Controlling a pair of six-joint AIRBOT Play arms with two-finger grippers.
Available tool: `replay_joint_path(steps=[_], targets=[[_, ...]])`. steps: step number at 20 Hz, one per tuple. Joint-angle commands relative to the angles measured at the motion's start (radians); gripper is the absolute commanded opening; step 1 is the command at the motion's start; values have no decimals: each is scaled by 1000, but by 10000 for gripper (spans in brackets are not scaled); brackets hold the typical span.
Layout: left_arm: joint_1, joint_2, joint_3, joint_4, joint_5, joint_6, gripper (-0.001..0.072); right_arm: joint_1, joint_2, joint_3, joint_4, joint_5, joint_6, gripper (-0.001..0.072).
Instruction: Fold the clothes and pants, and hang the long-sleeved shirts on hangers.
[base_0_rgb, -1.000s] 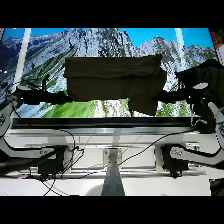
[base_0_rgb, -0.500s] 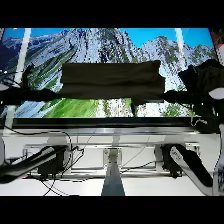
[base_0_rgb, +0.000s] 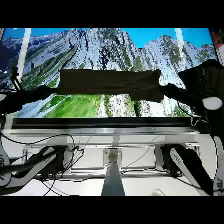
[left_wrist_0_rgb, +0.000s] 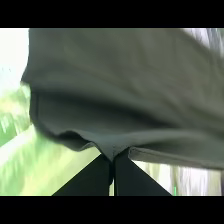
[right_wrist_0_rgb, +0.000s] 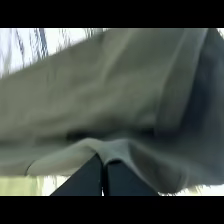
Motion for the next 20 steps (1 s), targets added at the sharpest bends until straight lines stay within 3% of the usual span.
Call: replay_joint_path(steps=[1, 3, 9, 10, 11, 12, 16, 20], targets=[[-85, -63, 2, -144, 281, -16, 18, 147, -212, 66, 54, -293, 47, 17], [-154, -146, 55, -163, 365, -16, 18, 172, -362, 163, 54, -302, 81, 17], [-255, -460, 383, -164, 402, -21, 22, 172, -645, 454, 56, -314, 85, 18], [-260, -501, 418, -164, 401, -21, 138, 173, -678, 483, 53, -325, 85, 64], [-263, -528, 437, -166, 390, -21, 570, 172, -704, 502, 52, -328, 85, 401], [-266, -541, 441, -170, 379, -23, 706, 172, -719, 510, 44, -329, 84, 719], [-195, -520, 446, -75, 282, -31, 706, 145, -718, 512, -49, -281, 84, 689], [-55, -515, 447, 106, 136, -184, 705, 119, -718, 512, -76, -200, 83, 688]])
